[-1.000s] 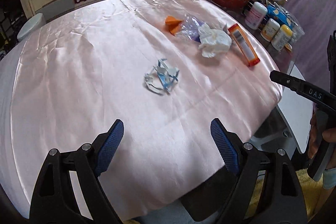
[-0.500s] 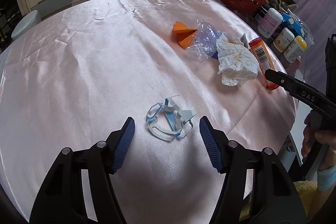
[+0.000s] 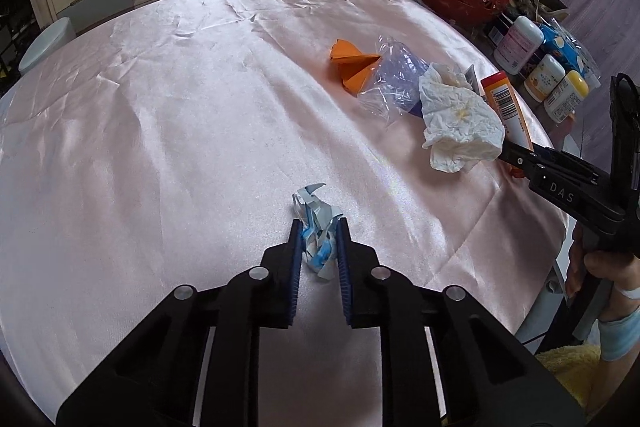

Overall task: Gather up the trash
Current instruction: 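Grasp the orange tube with the right tool while the left tool grasps the blue plastic scrap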

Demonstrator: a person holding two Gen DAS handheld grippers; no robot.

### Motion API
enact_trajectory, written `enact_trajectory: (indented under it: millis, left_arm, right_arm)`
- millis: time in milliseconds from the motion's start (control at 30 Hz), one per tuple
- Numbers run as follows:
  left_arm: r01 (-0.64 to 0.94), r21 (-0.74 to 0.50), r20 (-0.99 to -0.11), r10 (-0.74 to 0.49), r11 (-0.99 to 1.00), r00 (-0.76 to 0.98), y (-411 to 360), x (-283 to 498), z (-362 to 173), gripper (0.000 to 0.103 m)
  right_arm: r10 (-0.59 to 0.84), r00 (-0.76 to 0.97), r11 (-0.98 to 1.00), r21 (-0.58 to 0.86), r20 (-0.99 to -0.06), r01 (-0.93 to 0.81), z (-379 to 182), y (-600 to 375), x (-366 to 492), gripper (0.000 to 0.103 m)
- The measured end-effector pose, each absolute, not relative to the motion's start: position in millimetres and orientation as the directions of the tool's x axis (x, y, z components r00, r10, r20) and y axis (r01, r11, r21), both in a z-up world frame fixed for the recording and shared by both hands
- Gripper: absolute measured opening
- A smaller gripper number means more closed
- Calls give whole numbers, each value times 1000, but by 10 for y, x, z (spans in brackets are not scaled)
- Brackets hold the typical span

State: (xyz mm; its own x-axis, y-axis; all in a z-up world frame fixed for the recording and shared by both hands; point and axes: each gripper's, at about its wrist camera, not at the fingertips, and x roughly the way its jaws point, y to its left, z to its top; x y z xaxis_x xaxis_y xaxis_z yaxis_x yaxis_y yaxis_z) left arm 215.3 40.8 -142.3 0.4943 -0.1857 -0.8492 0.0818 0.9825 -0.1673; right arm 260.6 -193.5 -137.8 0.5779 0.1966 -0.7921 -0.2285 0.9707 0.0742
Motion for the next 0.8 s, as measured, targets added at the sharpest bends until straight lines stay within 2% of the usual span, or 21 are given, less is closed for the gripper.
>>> enact_trajectory:
  millis: [67, 800]
  left_arm:
    - [85, -161, -844, -181, 983, 505, 406, 2121, -1388, 10]
    - [173, -141, -776, -217, 975, 592, 232, 1335, -698, 10]
  right_arm:
    - [202, 581, 971, 85, -788, -223, -1360, -1952, 2582, 30]
    - [271, 681, 958, 117, -680, -263, -479, -2033, 1671, 30]
